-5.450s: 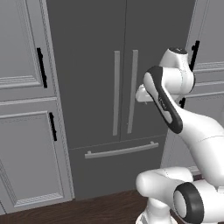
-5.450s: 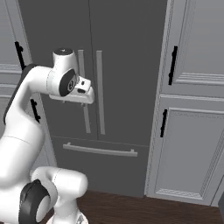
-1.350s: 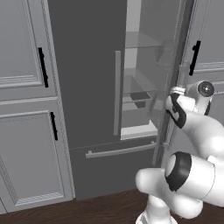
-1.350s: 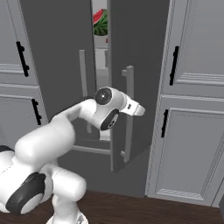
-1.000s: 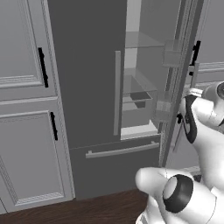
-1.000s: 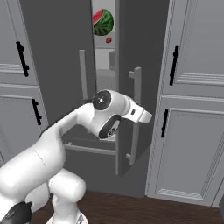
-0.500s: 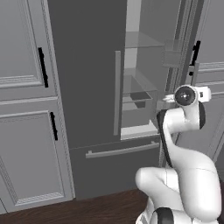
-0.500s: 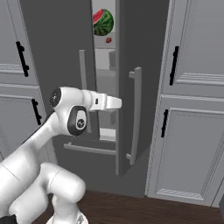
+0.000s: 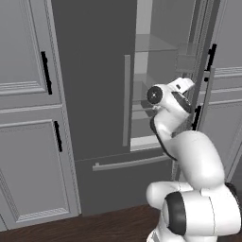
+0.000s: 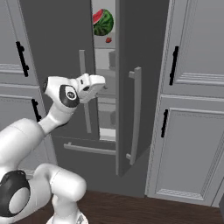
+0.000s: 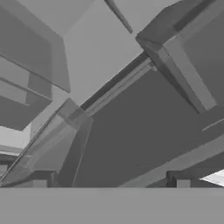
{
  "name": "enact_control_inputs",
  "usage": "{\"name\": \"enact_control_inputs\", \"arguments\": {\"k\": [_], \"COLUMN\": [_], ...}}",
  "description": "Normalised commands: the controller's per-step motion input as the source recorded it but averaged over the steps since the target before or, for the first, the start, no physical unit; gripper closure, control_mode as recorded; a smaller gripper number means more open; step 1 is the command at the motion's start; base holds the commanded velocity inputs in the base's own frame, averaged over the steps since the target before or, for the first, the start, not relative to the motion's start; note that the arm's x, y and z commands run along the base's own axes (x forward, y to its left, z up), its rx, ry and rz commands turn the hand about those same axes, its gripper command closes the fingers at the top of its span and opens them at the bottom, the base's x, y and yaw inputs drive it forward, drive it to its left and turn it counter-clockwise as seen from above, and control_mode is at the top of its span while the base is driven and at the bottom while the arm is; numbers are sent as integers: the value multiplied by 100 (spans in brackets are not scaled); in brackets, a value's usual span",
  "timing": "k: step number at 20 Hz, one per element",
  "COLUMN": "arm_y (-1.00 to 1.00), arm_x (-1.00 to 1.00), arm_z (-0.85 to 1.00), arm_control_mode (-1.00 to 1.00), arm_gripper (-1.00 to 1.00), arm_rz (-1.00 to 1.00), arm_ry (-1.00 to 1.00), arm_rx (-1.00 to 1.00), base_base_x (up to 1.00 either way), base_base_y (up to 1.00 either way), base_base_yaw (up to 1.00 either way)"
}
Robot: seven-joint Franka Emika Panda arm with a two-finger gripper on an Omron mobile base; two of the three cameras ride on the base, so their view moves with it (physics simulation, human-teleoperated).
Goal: Take the strawberry from the fridge and place it on top of the pancake, located on the dining counter.
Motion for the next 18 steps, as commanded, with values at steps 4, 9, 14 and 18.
{"name": "enact_control_inputs", "arguments": {"k": [4,9,14,18], "arm_y": [32,-34,-76,-100], "arm_x": [21,32,10,0], "arm_z": [-57,-65,-6,24], "arm_control_mode": [-100,-100,-100,-100], "arm_gripper": [-100,-100,-100,-100], "arm_rz": [10,12,7,-3], "arm_ry": [45,45,44,51], "arm_rx": [-45,-35,-27,1], "base_base_x": [0,0,0,0], "base_base_y": [0,0,0,0], "base_base_yaw": [0,0,0,0]}}
